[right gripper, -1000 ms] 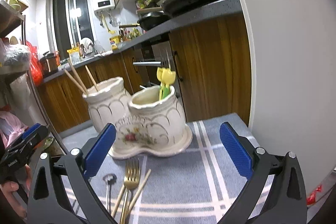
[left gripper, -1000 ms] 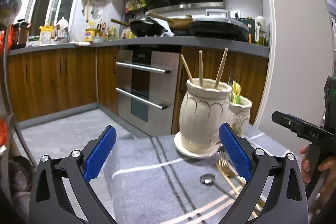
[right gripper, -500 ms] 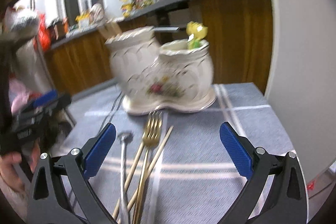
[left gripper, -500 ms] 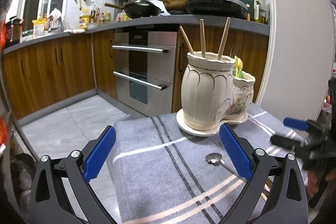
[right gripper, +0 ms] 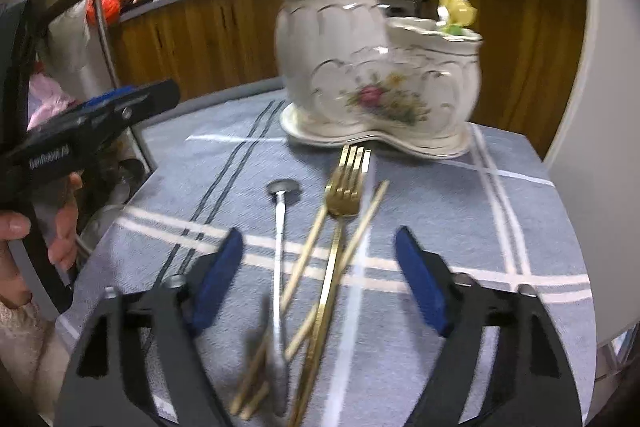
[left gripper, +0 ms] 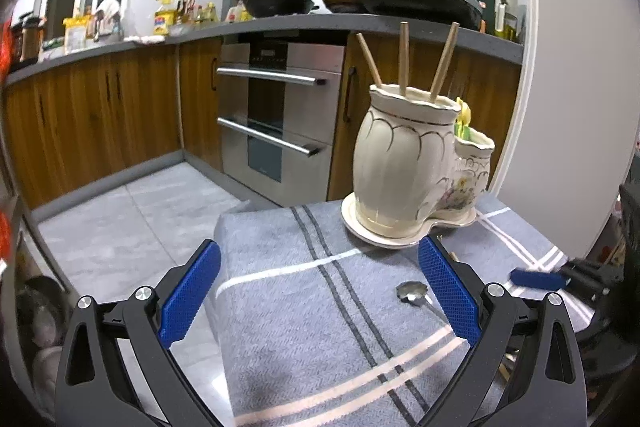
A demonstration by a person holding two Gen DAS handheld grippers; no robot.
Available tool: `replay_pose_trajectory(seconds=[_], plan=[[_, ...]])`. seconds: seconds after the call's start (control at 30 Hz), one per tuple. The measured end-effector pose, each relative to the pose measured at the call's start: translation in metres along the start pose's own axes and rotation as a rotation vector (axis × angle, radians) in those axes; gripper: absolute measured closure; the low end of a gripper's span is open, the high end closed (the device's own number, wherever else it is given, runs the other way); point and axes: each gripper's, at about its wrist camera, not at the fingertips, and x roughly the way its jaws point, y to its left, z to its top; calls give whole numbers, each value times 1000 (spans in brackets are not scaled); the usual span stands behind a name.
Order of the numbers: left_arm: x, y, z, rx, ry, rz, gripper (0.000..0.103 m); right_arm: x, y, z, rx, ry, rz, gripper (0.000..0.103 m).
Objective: Organize utensils
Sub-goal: 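Grasp the silver spoon with the right tool, then grasp a wooden chopstick with the left tool while the right tool lifts the silver spoon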
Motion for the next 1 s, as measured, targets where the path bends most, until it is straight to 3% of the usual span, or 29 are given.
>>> replay_pose_trajectory(seconds=[0.13,0.27,0.53,0.67,1.0], plan=[[0,4,0,-20,10,-6,5,14,15,5,-43,57,25,65],[1,6,-1,-27,17,-5,5,30,20,15,-41,96,37,77],[2,6,0,-31,19,-10,5,50,24,30,-55,154,16,84],[3,5,0,-25,28,-11,5,50,17,33,-35,150,26,100],[5,-3,-2,-28,83,2,5,-4,-25,26,51,-28,74,100]])
